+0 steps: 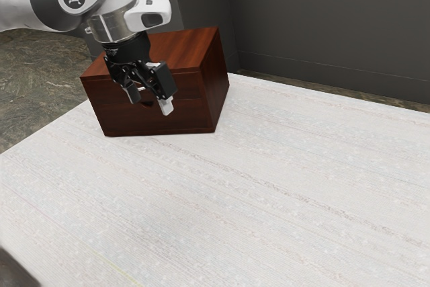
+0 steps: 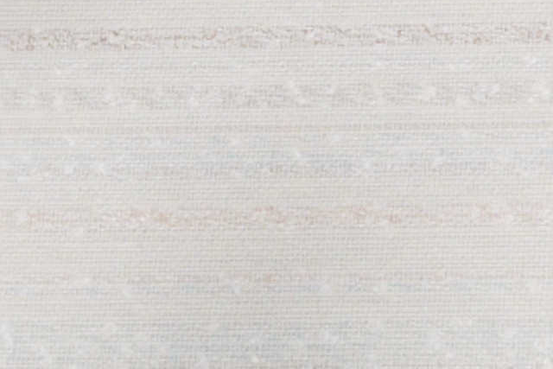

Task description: Pull the drawer handle with one arm to open the drawer

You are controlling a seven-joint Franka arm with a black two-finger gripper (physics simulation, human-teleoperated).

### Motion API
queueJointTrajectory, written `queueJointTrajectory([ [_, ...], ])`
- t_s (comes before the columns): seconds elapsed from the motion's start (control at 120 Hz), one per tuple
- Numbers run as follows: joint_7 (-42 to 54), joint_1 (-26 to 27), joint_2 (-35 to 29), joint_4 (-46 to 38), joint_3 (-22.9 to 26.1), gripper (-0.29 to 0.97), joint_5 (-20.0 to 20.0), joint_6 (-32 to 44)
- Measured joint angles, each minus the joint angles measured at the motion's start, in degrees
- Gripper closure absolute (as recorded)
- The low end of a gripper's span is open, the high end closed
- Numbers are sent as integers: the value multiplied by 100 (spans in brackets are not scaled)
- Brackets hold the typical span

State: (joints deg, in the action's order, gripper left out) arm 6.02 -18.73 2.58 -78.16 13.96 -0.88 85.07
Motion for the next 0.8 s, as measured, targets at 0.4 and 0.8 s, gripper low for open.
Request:
queueJointTrajectory([
  [0.4, 570, -375, -526, 855, -124, 0, 197, -44],
  [0.8, 4033, -107, -674, 924, -366, 0, 205, 83],
])
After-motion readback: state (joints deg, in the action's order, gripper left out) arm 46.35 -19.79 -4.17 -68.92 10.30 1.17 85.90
